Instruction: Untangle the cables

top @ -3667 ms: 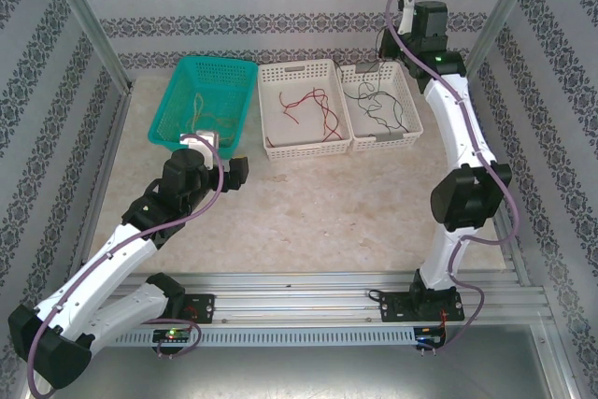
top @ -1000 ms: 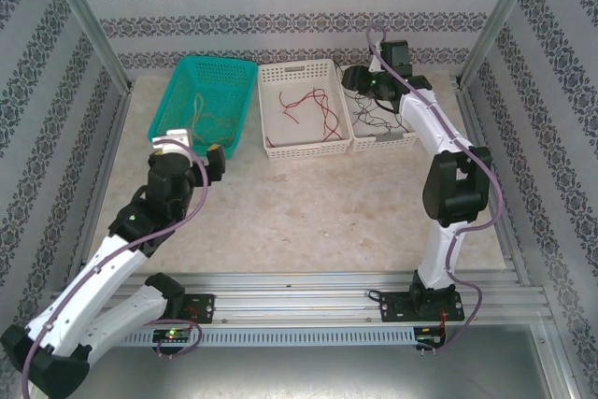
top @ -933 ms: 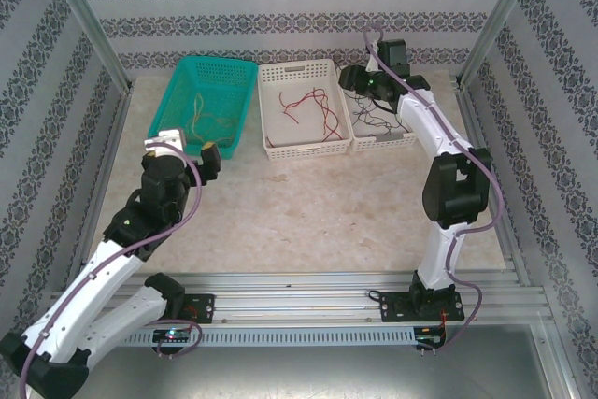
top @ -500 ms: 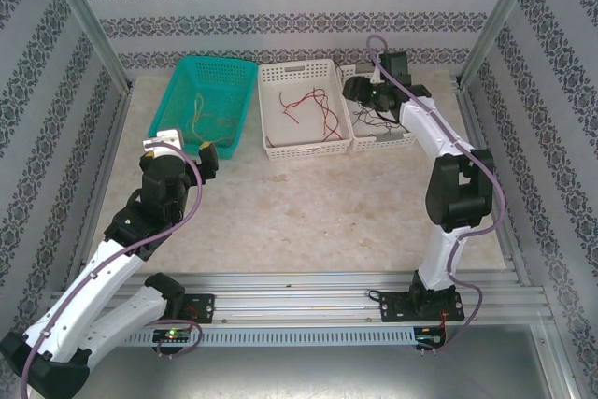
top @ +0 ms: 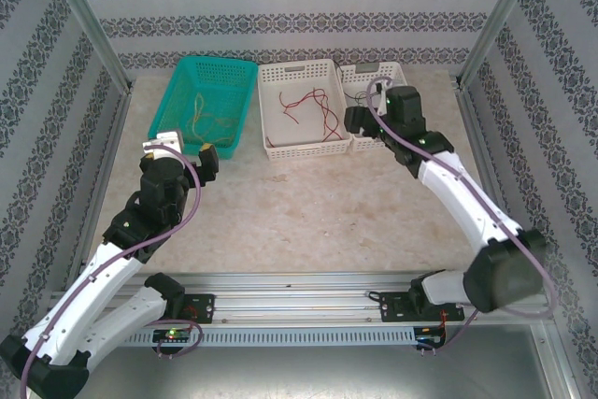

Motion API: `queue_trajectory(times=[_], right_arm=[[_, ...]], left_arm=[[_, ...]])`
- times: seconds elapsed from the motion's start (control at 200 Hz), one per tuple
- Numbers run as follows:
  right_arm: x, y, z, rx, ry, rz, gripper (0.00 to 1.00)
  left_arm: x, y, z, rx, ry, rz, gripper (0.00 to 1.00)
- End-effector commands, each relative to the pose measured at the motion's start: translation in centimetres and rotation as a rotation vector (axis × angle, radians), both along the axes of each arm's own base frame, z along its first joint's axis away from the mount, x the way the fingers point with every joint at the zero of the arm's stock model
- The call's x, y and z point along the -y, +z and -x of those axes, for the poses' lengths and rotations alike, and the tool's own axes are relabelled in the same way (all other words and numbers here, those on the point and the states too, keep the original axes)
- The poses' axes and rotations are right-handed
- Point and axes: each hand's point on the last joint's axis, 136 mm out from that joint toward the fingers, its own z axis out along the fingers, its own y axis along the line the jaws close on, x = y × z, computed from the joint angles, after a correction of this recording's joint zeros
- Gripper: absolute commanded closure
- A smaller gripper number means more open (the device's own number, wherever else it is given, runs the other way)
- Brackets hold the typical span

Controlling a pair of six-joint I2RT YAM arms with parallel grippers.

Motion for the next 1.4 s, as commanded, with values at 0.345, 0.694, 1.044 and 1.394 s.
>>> queue_trajectory(times=[0.345,0.694,1.044,1.394], right_arm=[[8.8,1.3,8.0,0.242,-0.253,0.107,0.02],[14.7,-4.8,7.8,0.162,-0.573,0.135,0.02],[18.1,-10.2,6.7,0.206,-0.635,0.082,0.02],[17.4,-11.4,5.4,0.316,-0.511,0.173,0.02]], left_arm=[[-0.2,-0.5,-0.5,0.016,0.014,-0.004,0.0],[0.9,-2.7,-1.6,0.02,-0.018,0.016,0.0],[0.4,-4.4,-1.8,0.058,0.0,-0.045,0.0],[0.3,-6.6,-2.5,-0.018,0.017,-0.106,0.0]])
